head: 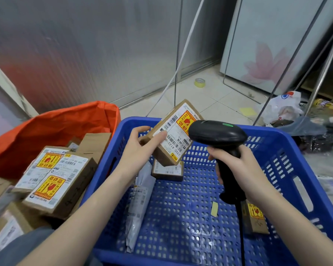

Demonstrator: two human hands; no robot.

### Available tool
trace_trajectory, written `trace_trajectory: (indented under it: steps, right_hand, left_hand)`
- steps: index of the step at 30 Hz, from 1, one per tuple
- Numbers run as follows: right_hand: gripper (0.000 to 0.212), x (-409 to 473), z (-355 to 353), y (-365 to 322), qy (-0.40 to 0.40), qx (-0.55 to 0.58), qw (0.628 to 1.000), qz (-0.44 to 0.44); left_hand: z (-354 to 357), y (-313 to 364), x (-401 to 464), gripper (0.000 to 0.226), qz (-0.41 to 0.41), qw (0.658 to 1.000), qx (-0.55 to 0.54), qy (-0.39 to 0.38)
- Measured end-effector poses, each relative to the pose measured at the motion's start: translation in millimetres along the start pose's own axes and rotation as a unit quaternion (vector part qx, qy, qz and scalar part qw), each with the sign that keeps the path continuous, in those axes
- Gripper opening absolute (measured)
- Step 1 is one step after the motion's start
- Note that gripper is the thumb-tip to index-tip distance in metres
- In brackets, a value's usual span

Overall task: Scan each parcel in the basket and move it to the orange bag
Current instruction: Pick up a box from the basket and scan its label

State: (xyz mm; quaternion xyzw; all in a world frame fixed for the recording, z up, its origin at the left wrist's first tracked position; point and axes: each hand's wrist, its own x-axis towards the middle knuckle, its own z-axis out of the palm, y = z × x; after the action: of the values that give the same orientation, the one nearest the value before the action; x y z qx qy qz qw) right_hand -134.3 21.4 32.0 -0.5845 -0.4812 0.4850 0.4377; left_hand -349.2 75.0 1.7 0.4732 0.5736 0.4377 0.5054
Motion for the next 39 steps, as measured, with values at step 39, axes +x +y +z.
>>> trace_trajectory:
  steps: [39]
  right_hand:
    - [0.024, -4.0, 3.3, -12.8, 0.018, -0.038, 0.999, 0.017]
  left_hand:
    - [-3.3, -1.5, 5.6, 0.071, 0.046, 0.997, 0.035, 0.050]
